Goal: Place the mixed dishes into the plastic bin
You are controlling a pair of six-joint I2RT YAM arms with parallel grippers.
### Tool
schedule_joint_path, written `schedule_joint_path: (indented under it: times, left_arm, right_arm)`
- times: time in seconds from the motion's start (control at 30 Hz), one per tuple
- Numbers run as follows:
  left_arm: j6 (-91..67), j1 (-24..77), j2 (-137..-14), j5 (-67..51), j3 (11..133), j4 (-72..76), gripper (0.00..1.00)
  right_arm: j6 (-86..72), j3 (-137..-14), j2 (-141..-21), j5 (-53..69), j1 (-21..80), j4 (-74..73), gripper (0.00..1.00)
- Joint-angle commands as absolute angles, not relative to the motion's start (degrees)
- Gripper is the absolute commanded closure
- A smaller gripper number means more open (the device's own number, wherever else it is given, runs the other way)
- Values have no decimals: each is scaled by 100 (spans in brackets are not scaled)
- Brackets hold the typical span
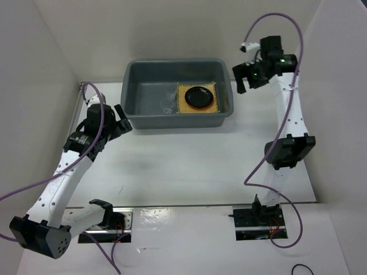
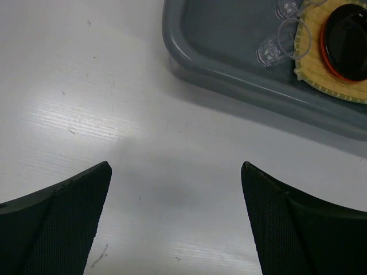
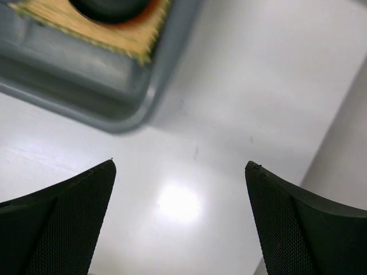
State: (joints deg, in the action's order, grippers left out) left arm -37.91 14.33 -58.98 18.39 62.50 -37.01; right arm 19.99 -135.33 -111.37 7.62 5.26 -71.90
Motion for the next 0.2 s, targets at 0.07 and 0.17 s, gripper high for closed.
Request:
schedule_joint_path:
  times: [0.07, 0.17]
  left_arm:
    - [-2901, 1230, -6161, 1407, 6434, -3086, 0]
    - [-2778, 1116, -6030, 1406, 6136, -2761, 0]
  right_arm:
    - [2074, -12166, -9397, 1081, -289, -7444, 2]
    - [2074, -11401, -8685, 940, -290, -7191, 2]
